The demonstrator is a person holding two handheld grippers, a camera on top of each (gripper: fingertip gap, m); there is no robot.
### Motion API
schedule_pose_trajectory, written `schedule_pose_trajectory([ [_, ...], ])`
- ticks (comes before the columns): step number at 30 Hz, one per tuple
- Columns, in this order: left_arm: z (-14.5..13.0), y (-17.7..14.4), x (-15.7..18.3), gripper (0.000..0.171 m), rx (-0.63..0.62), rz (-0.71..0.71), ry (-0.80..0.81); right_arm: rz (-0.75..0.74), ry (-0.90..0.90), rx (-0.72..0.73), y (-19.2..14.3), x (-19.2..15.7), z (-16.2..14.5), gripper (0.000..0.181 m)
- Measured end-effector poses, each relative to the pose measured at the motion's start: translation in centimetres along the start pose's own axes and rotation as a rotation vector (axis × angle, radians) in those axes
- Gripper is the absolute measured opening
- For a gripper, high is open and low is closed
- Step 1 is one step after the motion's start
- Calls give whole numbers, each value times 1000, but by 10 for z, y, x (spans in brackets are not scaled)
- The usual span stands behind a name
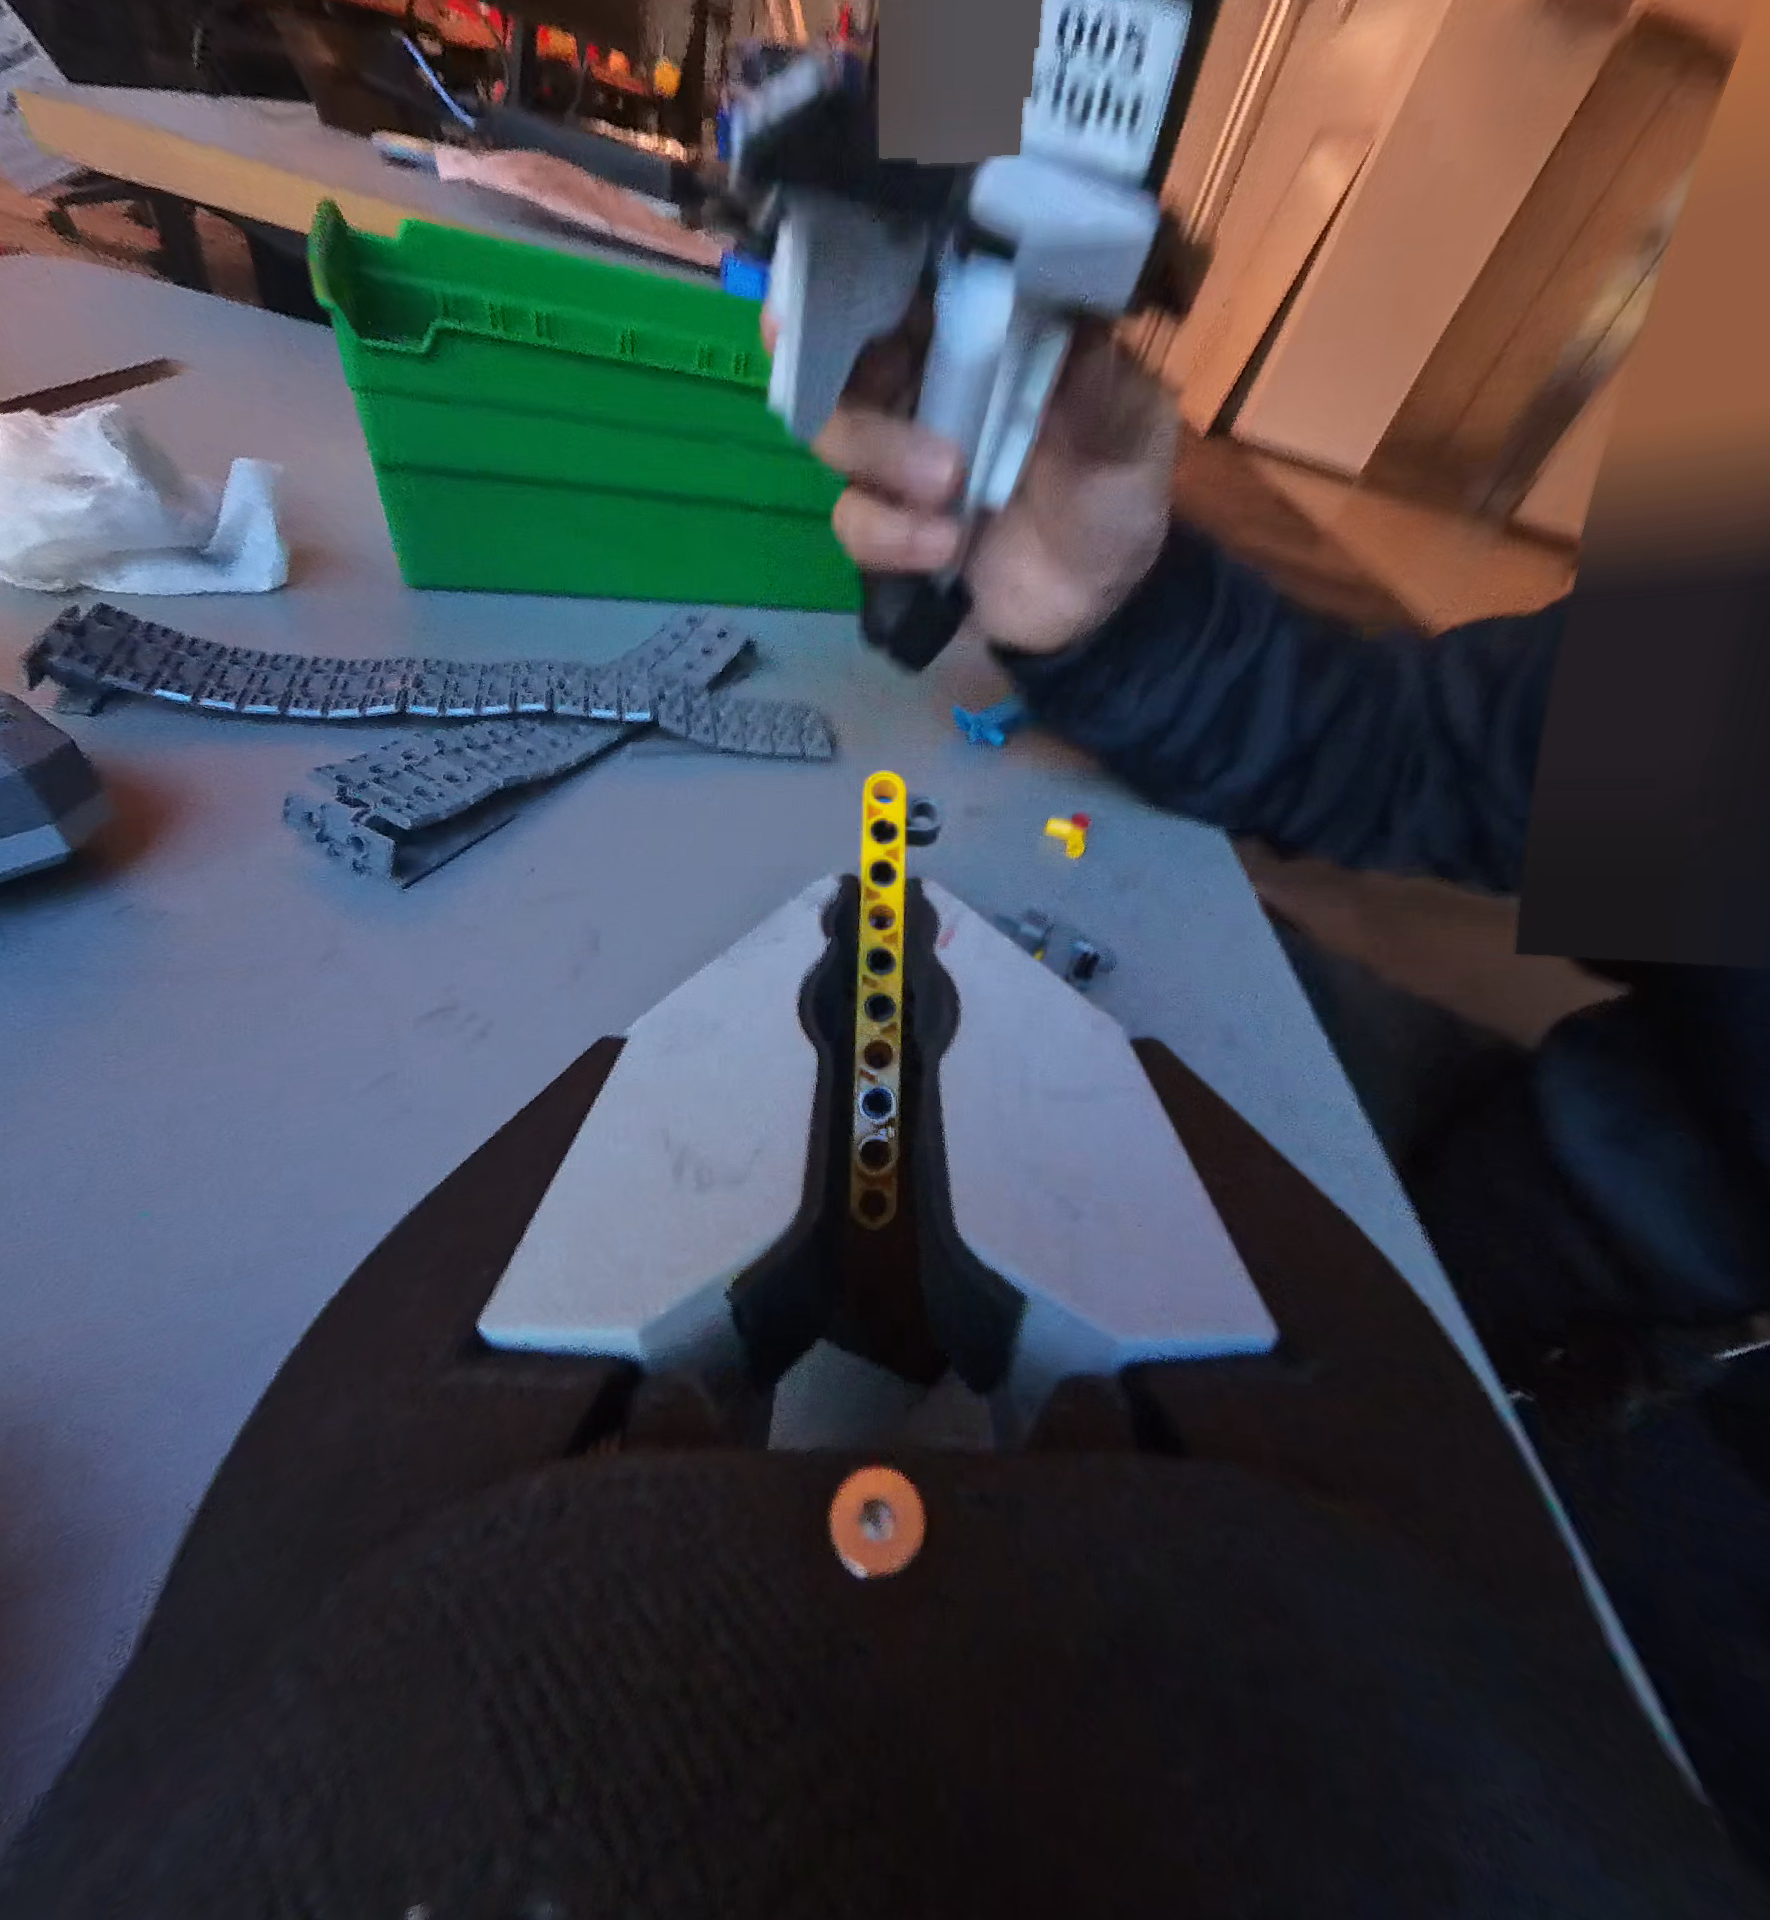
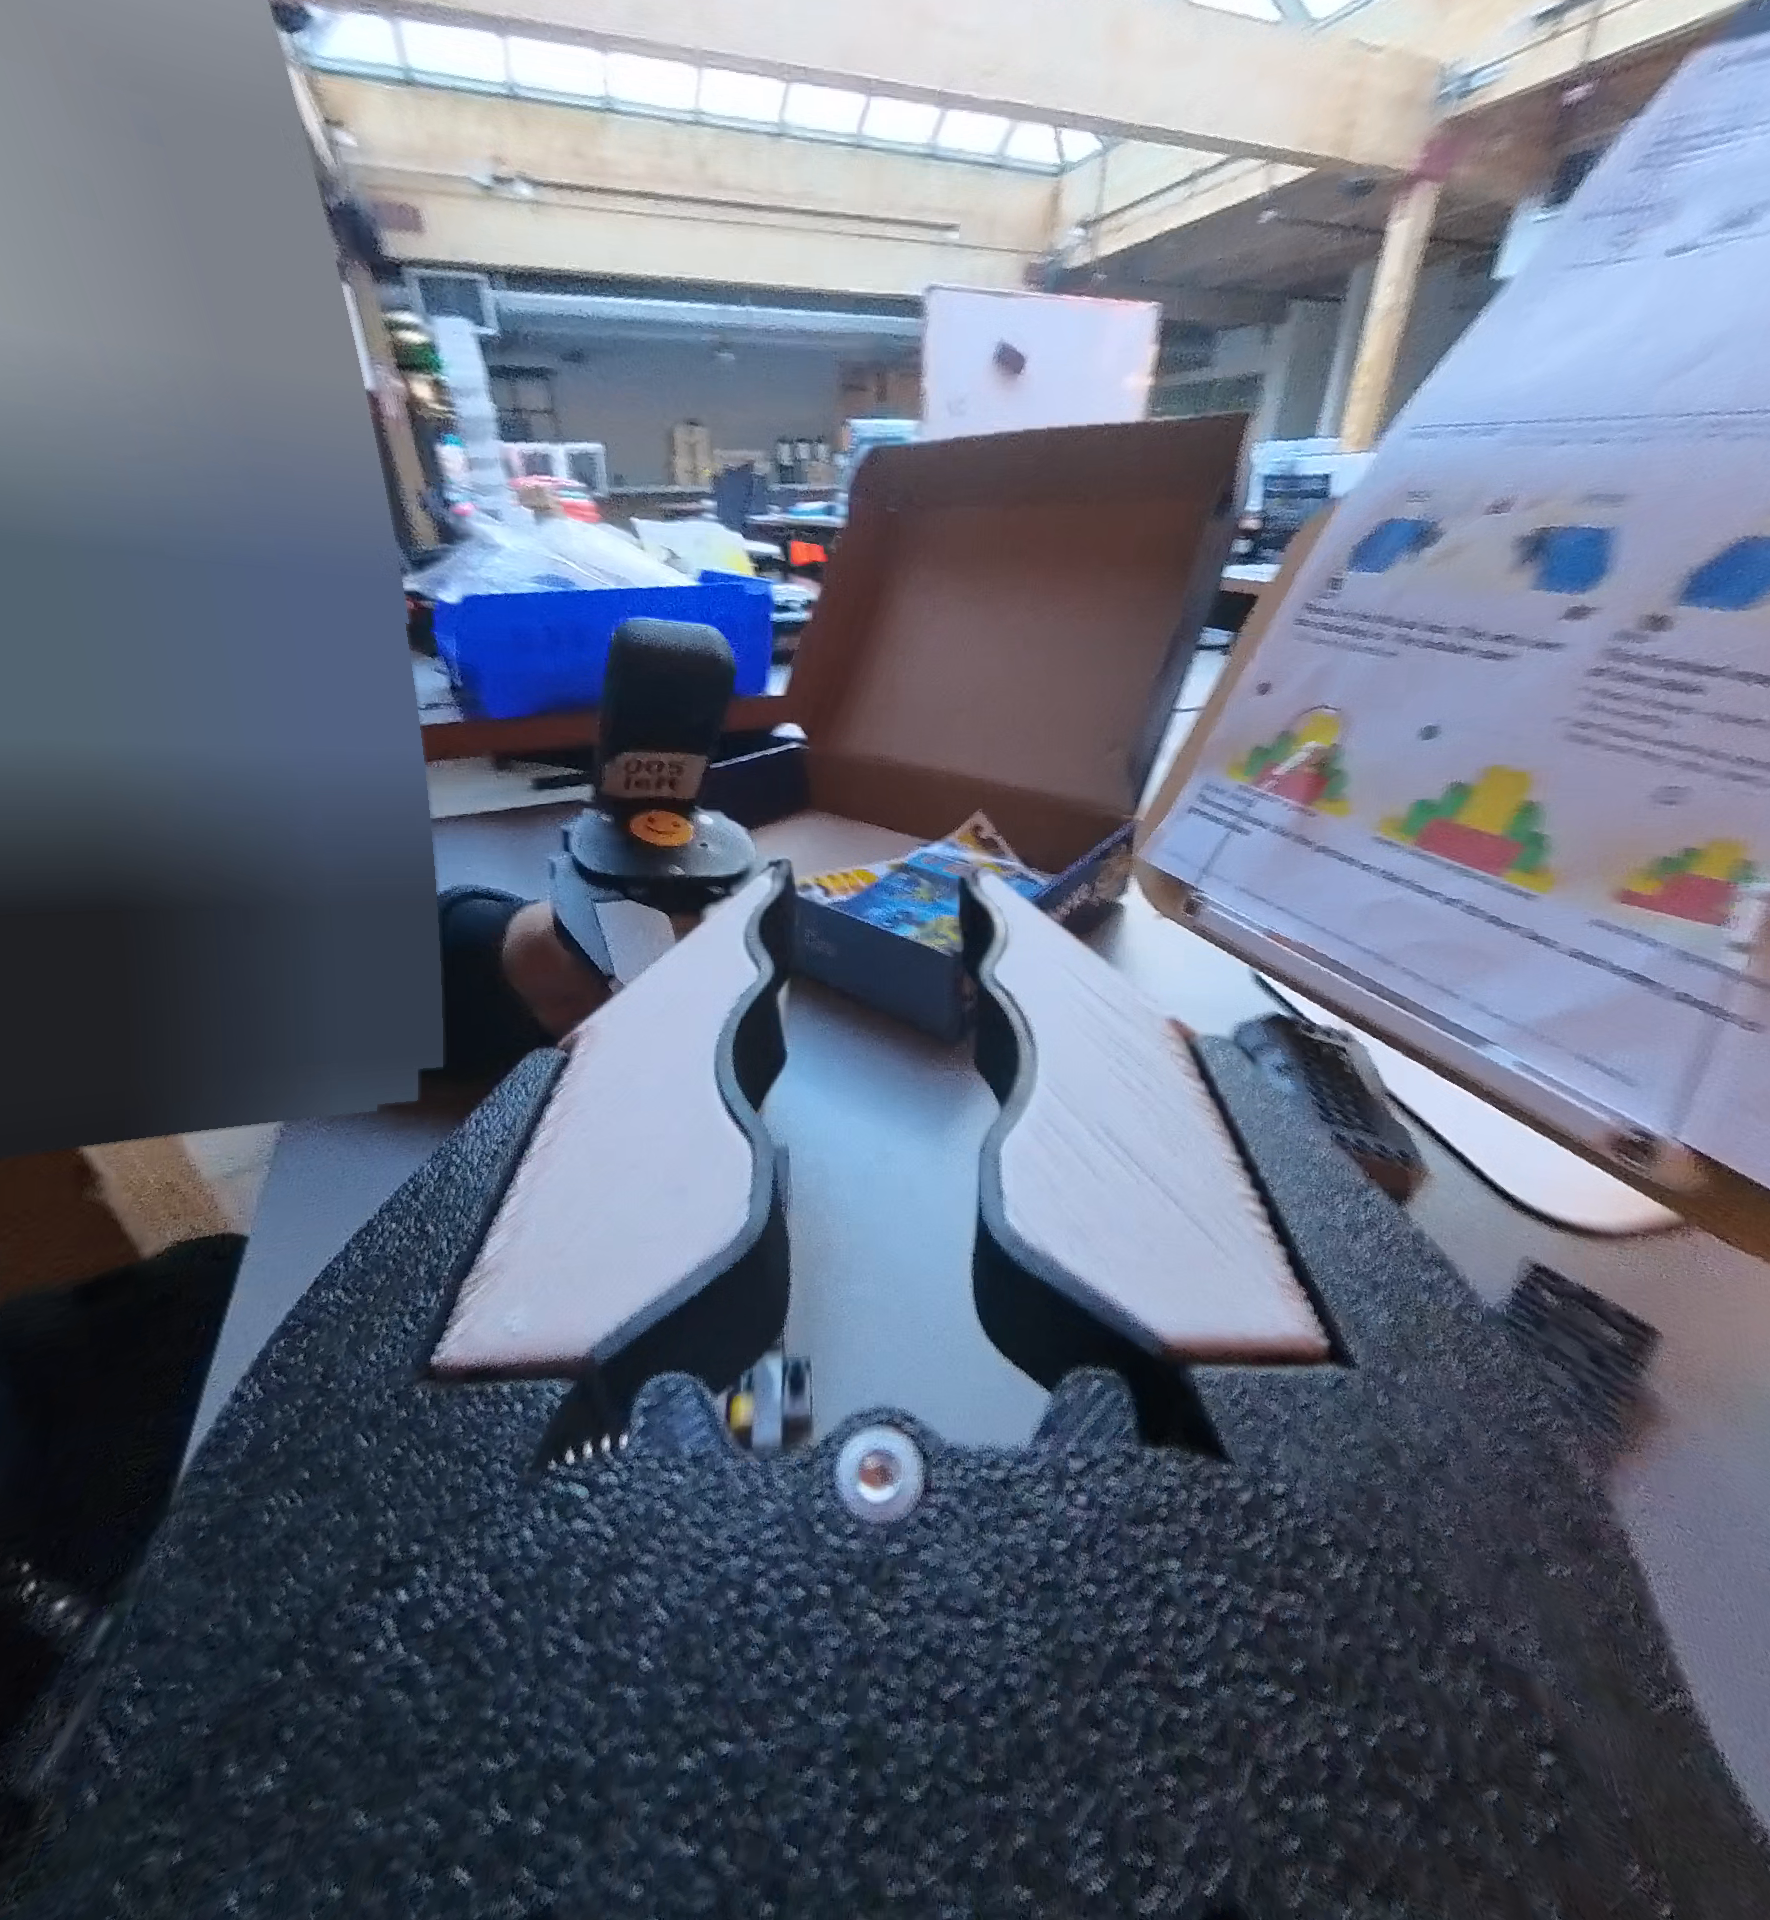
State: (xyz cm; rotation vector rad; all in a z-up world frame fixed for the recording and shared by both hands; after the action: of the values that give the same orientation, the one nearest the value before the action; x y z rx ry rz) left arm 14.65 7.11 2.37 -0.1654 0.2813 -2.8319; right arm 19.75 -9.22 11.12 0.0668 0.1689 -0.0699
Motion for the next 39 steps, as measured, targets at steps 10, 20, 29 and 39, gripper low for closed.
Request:
schedule_pose_trajectory([
  [10,-2,16,23,5,-86,-30,110,-543,85,-418,-160,-20,-78,36],
  [20,-1,19,38,5,-92,-124,113,-645,179,-731,-207,-19,-142,41],
  [29,2,15,45,6,23,-391,-239,-537,312,-650,-182,-33,-134,22],
  [39,-9,21,46,5,-45,-434,-342,-163,503,-464,-106,-93,-117,22],
])
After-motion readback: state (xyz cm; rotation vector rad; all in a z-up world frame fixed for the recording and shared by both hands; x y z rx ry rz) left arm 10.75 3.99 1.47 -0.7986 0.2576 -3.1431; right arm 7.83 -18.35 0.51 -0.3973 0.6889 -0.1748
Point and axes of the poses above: each gripper's, where its closed fingertips meet, y out along the fingers, z out of its top, x = y × z across the jaws, the point moved 6 cm from there along -y, back along the fingers, and after that the axes turned 9 degrees about y, right-handed, at the moved point
